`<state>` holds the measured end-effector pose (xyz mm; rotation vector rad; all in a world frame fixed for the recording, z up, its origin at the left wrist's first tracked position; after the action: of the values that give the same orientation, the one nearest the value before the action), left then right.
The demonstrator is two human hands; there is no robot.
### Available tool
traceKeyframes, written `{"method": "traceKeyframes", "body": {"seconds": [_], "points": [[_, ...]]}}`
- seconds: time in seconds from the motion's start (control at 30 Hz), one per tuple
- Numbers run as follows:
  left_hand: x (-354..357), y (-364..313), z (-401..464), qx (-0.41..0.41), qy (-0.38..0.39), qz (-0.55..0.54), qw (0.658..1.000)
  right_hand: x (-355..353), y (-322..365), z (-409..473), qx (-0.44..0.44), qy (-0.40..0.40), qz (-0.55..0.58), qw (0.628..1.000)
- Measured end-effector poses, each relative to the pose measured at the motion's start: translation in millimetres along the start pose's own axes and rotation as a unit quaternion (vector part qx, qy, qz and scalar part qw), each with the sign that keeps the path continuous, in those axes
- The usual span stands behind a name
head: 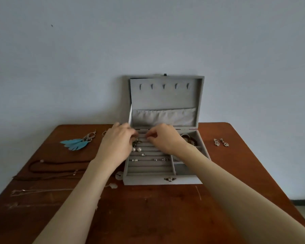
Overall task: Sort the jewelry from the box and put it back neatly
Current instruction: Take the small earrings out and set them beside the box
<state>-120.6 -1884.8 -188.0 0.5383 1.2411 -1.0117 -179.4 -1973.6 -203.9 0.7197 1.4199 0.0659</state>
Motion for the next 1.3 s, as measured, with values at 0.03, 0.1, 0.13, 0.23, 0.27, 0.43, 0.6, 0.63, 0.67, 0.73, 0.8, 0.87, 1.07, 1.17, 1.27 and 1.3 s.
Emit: {"method": "traceKeyframes", "body": {"seconds": [0.03, 0.1, 0.13, 0.23, 0.27, 0.43, 0.6, 0.63, 0.67, 0.73, 0.8, 0.87, 1.07, 1.17, 1.27, 1.3], "points": [[3.6, -0.9, 1.1, 0.005, 0.004, 0.014, 1.0, 4.9, 1.4, 2.9, -0.005, 0.001, -0.015, 1.0], [10.3, -1.2, 3.5, 0.011, 0.021, 0.036, 0.999, 11.7, 4.3, 4.8, -0.016, -0.003, -0.039, 0.999], [12.0, -1.1, 4.9, 0.013, 0.03, 0.042, 0.999, 12.5, 5.4, 4.6, -0.023, -0.009, -0.048, 0.999], [10.9, 0.6, 9.5, 0.008, 0.054, 0.046, 0.997, 12.4, 9.3, 0.9, -0.05, -0.029, -0.063, 0.996], [10.2, 1.7, 10.7, 0.005, 0.06, 0.042, 0.997, 12.4, 10.3, -0.1, -0.056, -0.032, -0.062, 0.996], [8.3, 2.7, 11.4, -0.005, 0.068, 0.01, 0.998, 11.1, 7.6, 4.0, -0.044, -0.029, -0.035, 0.998], [7.5, 3.8, 11.0, -0.002, 0.072, -0.013, 0.997, 16.3, 10.0, 9.4, -0.037, 0.0, -0.056, 0.998], [6.4, 3.9, 11.0, -0.003, 0.066, -0.026, 0.998, 17.0, 10.6, 9.8, -0.038, 0.004, -0.059, 0.998], [4.8, 4.4, 11.2, -0.007, 0.056, -0.043, 0.997, 17.5, 11.0, 10.0, -0.039, 0.006, -0.058, 0.998], [0.6, 7.4, 11.9, -0.019, 0.033, -0.091, 0.995, 17.1, 11.0, 9.8, -0.04, 0.003, -0.049, 0.998], [-4.3, 12.1, 12.5, -0.037, 0.01, -0.151, 0.988, 14.8, 9.5, 8.7, -0.039, -0.008, -0.034, 0.999], [-6.5, 15.7, 11.8, -0.058, 0.001, -0.205, 0.977, 10.7, 7.4, 7.5, -0.041, -0.022, -0.002, 0.999], [-11.3, 10.0, 10.6, -0.06, 0.009, -0.253, 0.966, -9.2, -1.9, 1.4, -0.041, -0.072, 0.122, 0.989], [-13.0, 5.9, 9.5, -0.073, 0.022, -0.288, 0.955, -18.8, -10.2, -4.7, -0.027, -0.095, 0.164, 0.981], [-10.3, -2.6, 7.0, -0.083, 0.051, -0.334, 0.937, -26.2, -17.6, -12.6, -0.029, -0.098, 0.232, 0.967], [-8.2, -8.5, 5.7, -0.082, 0.072, -0.354, 0.929, -28.1, -20.0, -16.2, -0.03, -0.093, 0.244, 0.965]]}}
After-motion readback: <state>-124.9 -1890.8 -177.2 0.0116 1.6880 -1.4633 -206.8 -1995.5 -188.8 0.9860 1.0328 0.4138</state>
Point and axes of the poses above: each hand's wrist, its own z-axis towards the middle knuckle, its own x-axis out of the palm, y = z × x, the point moved 9 cm from there along z, towards the middle knuckle, and after that the axes turned 3 degrees about y, right-handed, at the moved point
